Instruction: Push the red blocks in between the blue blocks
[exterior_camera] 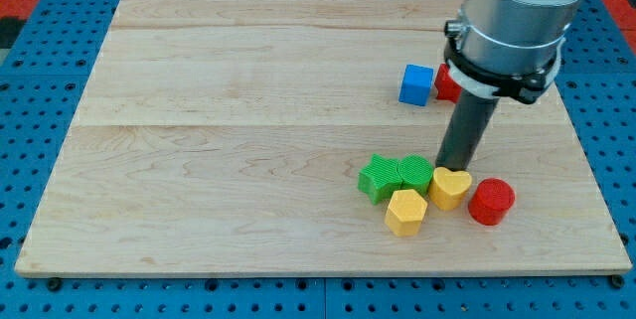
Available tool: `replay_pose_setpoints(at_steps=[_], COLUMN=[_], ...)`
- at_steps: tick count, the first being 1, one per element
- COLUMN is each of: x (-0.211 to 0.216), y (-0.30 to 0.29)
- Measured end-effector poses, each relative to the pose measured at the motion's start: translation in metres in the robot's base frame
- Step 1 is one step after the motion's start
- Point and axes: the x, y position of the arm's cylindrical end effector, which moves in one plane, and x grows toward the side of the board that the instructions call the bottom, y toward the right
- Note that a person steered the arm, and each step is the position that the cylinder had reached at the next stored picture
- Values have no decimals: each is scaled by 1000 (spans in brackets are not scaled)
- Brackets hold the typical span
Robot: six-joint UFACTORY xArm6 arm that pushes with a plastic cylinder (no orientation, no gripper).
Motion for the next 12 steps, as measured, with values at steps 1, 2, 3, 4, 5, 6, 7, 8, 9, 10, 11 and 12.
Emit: replay_pose_setpoints(at_steps=[1,2,3,4,5,6,7,8,9,10,11,12], x=[-10,1,55,60,59,61,51,51,45,23,19,9], y=[55,150,126,57,31,31,21,18,13,-37,-50,-45])
